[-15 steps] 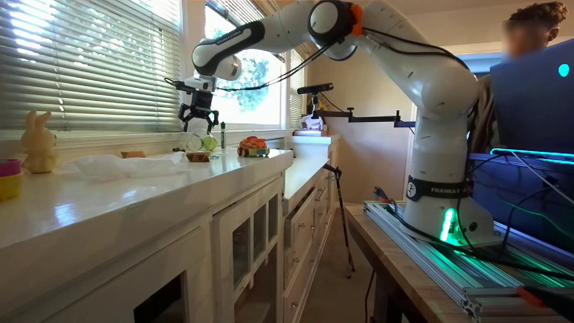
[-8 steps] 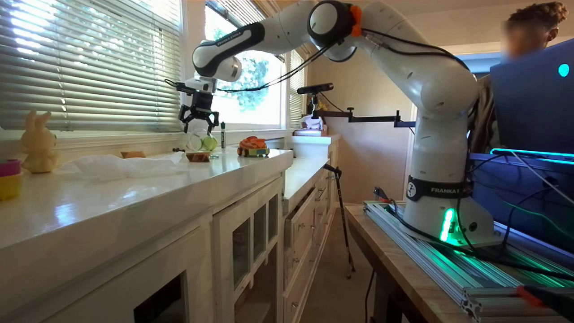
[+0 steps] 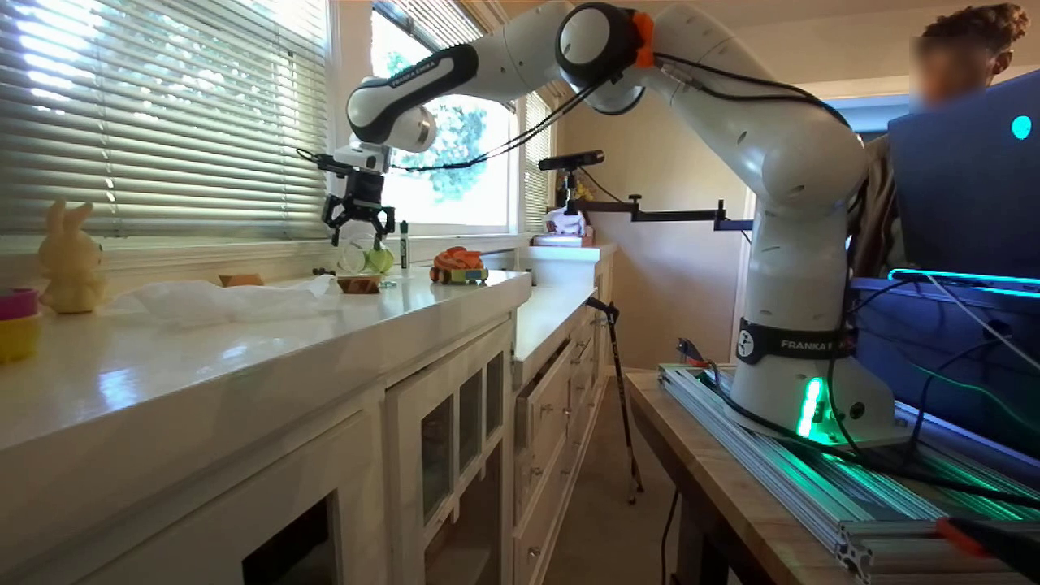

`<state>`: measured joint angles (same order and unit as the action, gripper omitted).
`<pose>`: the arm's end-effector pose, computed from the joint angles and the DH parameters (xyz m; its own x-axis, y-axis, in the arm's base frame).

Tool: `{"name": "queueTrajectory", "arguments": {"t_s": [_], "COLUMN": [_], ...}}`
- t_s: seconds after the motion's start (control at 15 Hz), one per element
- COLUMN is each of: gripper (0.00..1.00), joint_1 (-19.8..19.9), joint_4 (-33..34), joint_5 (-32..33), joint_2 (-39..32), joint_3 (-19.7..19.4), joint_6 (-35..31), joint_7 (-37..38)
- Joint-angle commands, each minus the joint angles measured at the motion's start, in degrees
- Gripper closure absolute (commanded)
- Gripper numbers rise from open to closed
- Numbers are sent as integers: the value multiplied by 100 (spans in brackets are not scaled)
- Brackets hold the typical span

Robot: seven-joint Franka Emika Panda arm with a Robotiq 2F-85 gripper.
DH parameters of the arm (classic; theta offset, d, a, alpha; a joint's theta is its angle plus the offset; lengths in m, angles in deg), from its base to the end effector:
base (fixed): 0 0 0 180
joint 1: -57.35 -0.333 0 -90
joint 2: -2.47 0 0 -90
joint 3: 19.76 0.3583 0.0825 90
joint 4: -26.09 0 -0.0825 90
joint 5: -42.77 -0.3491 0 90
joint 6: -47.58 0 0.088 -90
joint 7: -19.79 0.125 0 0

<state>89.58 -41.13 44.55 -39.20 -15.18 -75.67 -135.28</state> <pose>0.6744 -0.3777 0.4126 -0.5717 0.7913 -0.2166 0.7872 0.6035 0.1268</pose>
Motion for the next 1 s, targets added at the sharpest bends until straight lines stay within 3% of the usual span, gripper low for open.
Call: {"name": "queueTrajectory", "arguments": {"t_s": [0.0, 0.07, 0.47, 0.73, 0.8, 0.93], "gripper": [17, 22, 18, 29, 20, 26], "joint_1": [70, 66, -8, -96, -110, -122], "joint_4": [245, 251, 270, 384, 404, 423], "joint_5": [-59, -57, 46, 127, 129, 123], "joint_2": [-120, -122, -91, -99, -105, -116], "joint_3": [93, 97, 90, 73, 70, 64], "joint_6": [116, 123, 166, 253, 272, 328], "joint_7": [-276, -279, -268, -246, -246, -249]}}
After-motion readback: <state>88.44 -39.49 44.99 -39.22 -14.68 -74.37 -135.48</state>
